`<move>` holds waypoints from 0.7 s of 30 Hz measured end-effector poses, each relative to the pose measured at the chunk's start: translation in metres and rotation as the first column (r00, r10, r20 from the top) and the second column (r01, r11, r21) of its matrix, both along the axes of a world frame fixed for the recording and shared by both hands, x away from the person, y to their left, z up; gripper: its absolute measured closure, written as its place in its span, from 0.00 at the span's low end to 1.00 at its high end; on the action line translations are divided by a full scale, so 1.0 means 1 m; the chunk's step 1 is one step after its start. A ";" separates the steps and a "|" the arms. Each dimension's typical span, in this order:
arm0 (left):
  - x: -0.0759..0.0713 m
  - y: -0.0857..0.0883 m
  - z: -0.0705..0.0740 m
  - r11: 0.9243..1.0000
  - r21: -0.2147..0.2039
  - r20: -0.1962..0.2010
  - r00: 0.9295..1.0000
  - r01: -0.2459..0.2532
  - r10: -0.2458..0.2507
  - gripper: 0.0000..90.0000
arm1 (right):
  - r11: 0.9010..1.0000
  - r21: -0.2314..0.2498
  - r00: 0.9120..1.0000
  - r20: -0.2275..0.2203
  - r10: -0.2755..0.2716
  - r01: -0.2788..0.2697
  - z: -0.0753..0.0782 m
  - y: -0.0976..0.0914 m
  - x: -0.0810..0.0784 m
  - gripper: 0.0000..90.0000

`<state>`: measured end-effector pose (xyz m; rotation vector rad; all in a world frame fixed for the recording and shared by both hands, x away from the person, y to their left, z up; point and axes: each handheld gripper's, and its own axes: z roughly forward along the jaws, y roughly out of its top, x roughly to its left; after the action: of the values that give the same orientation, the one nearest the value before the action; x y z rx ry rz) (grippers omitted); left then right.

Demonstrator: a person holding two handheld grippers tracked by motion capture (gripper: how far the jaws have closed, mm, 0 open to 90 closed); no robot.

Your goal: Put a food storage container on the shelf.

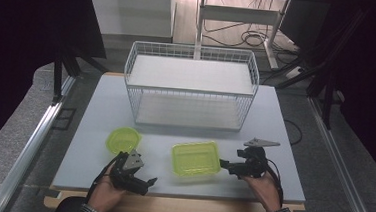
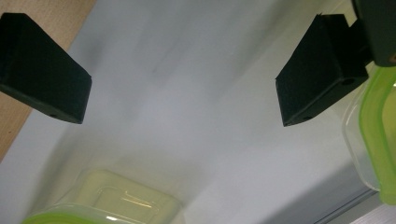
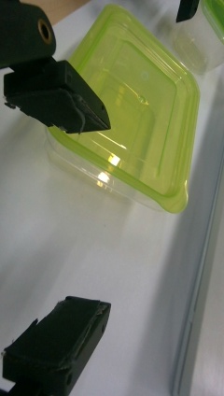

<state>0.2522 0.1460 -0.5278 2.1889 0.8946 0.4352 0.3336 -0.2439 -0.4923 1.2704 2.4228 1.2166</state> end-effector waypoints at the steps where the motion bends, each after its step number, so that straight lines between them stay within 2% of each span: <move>1: 0.000 0.000 0.000 1.000 0.002 0.002 1.000 -0.001 0.001 0.03 | 1.000 0.003 1.000 -0.010 0.002 -0.002 0.000 0.001 0.001 0.09; 9: 0.001 -0.001 -0.003 1.000 0.027 0.004 1.000 0.003 -0.003 0.03 | 0.999 0.038 0.999 -0.051 0.008 -0.006 0.002 0.007 0.005 0.09; 11: 0.001 -0.002 -0.003 1.000 0.031 0.006 1.000 0.005 -0.005 0.03 | 0.998 0.058 0.998 -0.068 -0.001 0.005 0.003 0.009 0.007 0.17; 15: 0.001 -0.002 -0.003 0.999 0.033 0.007 1.000 0.005 -0.005 0.03 | 0.997 0.083 0.995 -0.098 0.001 0.007 0.003 0.010 0.011 0.26; 20: 0.001 -0.003 -0.004 0.999 0.034 0.006 1.000 0.008 -0.008 0.03 | 0.996 0.091 0.993 -0.118 0.023 -0.012 0.002 0.012 0.015 0.35; 21: 0.001 -0.003 -0.004 0.999 0.037 0.006 1.000 0.009 -0.009 0.03 | 0.995 0.094 0.991 -0.132 0.033 -0.020 0.000 0.013 0.017 0.40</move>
<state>0.2530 0.1426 -0.5317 2.2234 0.8795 0.4578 0.3508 -0.2307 -0.4920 1.3918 2.5101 1.3043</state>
